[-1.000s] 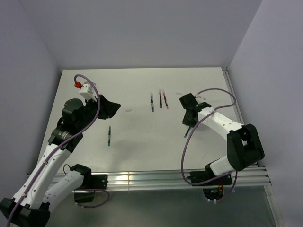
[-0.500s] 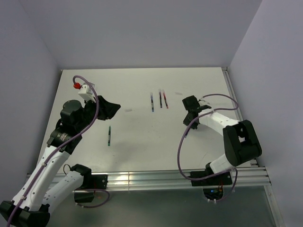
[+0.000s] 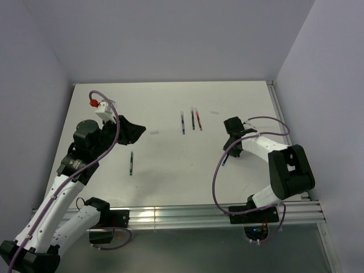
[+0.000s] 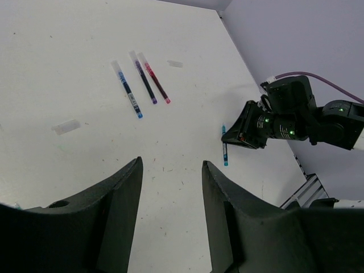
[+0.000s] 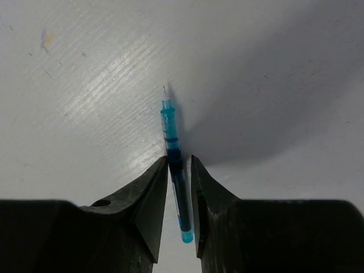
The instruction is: Insert the pens into the pen caps
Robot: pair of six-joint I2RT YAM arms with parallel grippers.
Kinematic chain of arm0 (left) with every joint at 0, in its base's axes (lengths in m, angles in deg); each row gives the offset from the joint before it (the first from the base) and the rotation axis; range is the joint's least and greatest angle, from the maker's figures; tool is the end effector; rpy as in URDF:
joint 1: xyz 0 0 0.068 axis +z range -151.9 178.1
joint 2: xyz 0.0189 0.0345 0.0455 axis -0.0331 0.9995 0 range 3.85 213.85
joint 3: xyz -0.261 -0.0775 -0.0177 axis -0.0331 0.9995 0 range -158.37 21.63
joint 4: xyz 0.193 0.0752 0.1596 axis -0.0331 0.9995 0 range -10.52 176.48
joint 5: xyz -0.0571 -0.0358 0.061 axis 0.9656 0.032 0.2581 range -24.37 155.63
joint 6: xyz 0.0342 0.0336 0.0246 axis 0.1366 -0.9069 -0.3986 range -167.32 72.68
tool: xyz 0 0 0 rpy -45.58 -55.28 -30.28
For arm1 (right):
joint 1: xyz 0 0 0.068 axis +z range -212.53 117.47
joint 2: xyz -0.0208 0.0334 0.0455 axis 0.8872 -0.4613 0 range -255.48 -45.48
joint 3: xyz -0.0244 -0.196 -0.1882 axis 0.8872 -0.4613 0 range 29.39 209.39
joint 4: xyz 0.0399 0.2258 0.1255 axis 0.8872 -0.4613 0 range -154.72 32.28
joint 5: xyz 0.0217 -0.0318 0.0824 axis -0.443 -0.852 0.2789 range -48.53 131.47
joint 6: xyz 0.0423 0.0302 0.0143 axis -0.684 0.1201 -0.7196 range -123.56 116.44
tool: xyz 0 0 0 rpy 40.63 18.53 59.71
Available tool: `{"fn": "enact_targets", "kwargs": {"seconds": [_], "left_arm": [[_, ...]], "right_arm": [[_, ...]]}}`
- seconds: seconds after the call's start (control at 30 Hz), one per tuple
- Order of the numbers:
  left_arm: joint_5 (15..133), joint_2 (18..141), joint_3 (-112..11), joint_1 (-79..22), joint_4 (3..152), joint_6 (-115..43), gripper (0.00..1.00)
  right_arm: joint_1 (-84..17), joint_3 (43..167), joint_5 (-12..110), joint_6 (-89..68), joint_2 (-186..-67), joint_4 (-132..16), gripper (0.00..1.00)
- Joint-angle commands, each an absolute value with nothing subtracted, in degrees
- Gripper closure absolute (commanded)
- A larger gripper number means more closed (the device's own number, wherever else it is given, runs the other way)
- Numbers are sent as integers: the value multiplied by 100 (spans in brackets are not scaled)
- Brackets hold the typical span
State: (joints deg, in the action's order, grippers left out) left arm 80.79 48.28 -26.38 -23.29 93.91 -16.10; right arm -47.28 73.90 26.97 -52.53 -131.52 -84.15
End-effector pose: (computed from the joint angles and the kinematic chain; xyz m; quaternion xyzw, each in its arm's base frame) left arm 0.1630 -0.0739 0.3532 0.0183 0.7685 -0.3710 0.5210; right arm 0.2587 0.0612 0.1588 0.3055 0.9249 -0.0042 0.2265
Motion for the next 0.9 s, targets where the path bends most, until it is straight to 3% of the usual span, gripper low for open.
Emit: {"fn": "enact_targets", "kwargs": {"seconds": [0.0, 0.17, 0.37, 0.6, 0.87], "left_arm": [[8206, 4850, -2627, -2308, 9161, -1515, 49], [8198, 4876, -2627, -2299, 9169, -1524, 49], [8250, 4947, -2618, -2308, 9161, -1524, 49], [8461, 5052, -2566, -2299, 9038, -1471, 49], [8725, 5245, -2513, -2299, 8845, -1462, 50]], "right_arm": [[-4811, 7272, 2626, -5260, -13021, -8224, 69], [-4908, 7167, 2732, -5199, -13126, -8092, 69], [-4952, 7167, 2794, -5129, -13179, -7951, 100], [-4724, 7289, 2908, -5006, -12179, -7977, 100], [-3215, 8545, 2925, -4953, -11570, -7943, 100]]}}
